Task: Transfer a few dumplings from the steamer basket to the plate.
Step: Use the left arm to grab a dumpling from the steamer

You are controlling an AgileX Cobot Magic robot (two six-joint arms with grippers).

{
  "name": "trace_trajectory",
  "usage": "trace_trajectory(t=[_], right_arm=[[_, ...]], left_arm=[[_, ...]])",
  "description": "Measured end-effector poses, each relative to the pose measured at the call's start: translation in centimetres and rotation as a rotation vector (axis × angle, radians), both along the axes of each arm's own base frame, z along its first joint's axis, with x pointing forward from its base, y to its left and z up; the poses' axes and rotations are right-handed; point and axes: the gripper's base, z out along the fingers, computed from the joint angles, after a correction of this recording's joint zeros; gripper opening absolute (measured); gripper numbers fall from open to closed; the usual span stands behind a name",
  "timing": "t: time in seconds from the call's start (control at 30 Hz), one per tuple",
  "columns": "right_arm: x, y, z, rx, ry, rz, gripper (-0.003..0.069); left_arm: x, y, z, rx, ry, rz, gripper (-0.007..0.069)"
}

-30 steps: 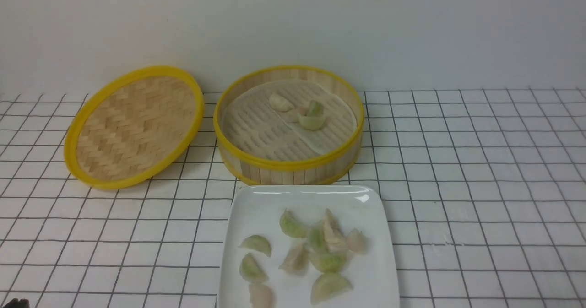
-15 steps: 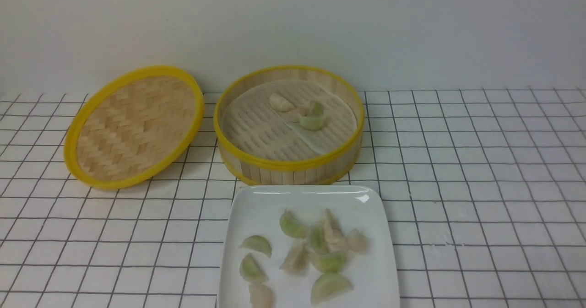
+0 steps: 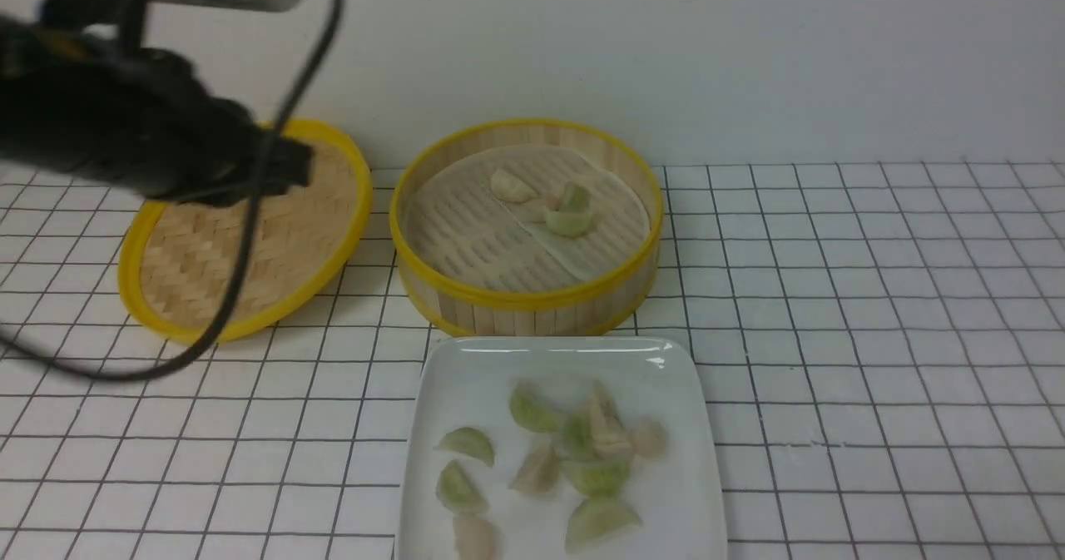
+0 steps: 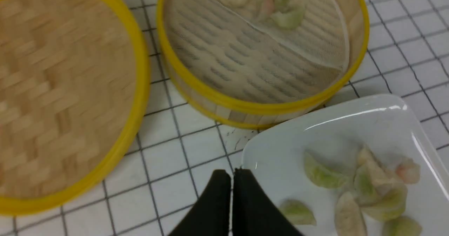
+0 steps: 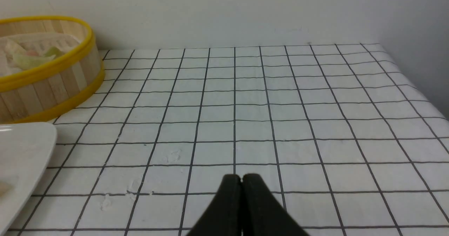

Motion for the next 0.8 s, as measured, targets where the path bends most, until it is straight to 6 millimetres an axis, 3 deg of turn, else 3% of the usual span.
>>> trace_trajectory(t=[0.03, 0.07, 0.13, 0.17, 0.2, 0.23, 0.33, 0.5, 0.63, 0.8], right_arm=[[0.0, 0.0, 0.0, 0.000, 0.000, 0.000, -0.0015], [0.0, 0.0, 0.0, 0.000, 0.000, 0.000, -0.0015], [0.0, 0.0, 0.0, 0.000, 0.000, 0.000, -0.0015], [0.0, 0.0, 0.0, 0.000, 0.000, 0.000, -0.0015], [0.0, 0.0, 0.0, 0.000, 0.000, 0.000, -0.0015], [0.0, 0.0, 0.0, 0.000, 0.000, 0.000, -0.0015], [0.0, 0.0, 0.0, 0.000, 0.000, 0.000, -0.0015], [0.0, 0.0, 0.0, 0.000, 0.000, 0.000, -0.0015], [0.0, 0.0, 0.0, 0.000, 0.000, 0.000, -0.0015], [0.0, 0.0, 0.0, 0.000, 0.000, 0.000, -0.0015]], left_arm=[[2.6, -1.4, -0.4, 0.024, 0.032, -0.055, -0.0006], [3.2, -1.7, -1.1, 0.032, 0.060, -0.066, -0.0006], [6.3, -3.9, -2.3, 0.054, 0.121, -0.132, -0.0006], [8.1, -5.1, -3.9, 0.078, 0.183, -0.169, -0.0006], [8.5, -5.4, -3.6, 0.077, 0.173, -0.176, -0.0006], [10.1, -6.5, -5.2, 0.105, 0.227, -0.209, -0.0006], [12.6, -8.3, -7.1, 0.142, 0.277, -0.256, -0.0006], [17.9, -10.9, -8.9, 0.138, 0.180, -0.271, -0.0006], [20.4, -12.0, -9.4, 0.114, 0.037, -0.277, -0.0006], [20.7, -12.8, -10.6, 0.095, 0.043, -0.257, -0.0006]])
